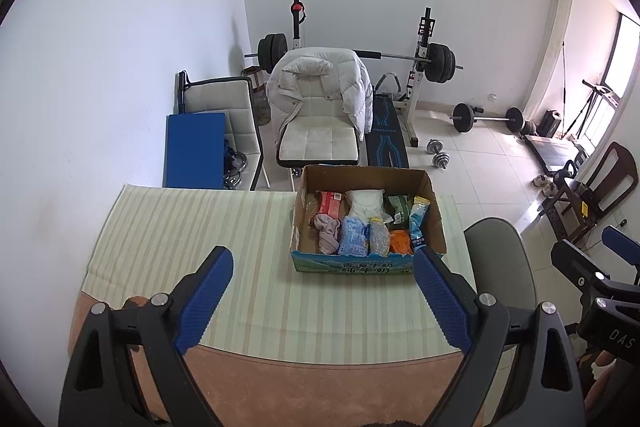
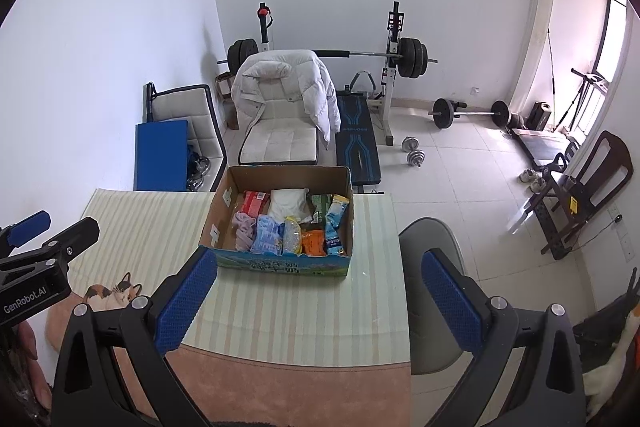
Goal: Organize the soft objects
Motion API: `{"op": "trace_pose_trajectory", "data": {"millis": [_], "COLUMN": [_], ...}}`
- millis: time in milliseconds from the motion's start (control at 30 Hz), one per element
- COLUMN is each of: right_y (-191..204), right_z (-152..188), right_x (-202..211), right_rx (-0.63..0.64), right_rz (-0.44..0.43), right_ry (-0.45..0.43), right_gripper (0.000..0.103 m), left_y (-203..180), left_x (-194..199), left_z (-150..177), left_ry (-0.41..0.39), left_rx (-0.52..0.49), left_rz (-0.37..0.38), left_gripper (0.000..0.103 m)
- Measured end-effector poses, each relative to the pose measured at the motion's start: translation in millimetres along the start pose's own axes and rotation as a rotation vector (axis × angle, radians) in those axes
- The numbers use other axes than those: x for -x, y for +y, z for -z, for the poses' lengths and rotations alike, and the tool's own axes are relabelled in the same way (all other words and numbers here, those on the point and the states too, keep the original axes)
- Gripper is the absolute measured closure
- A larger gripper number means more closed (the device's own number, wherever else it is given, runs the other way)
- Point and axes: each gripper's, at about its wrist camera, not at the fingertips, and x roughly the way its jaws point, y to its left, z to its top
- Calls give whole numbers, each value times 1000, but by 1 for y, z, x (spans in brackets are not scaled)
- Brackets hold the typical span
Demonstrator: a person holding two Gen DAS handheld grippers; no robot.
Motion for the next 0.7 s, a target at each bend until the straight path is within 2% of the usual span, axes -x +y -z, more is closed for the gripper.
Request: {"op": "trace_pose_trajectory", "data": {"millis": [700], "right_y": [-5], "right_z": [-4], "right_x": [2], "right_rx": [17], "right_rz": [8], "right_ry": [-14], "right_gripper": [0], "left_y": [-4], "left_x": [4], "left_z": [-1], "left_ry": [6], "left_rx": [-6], "left_rz": [10], "left_gripper": [11]}}
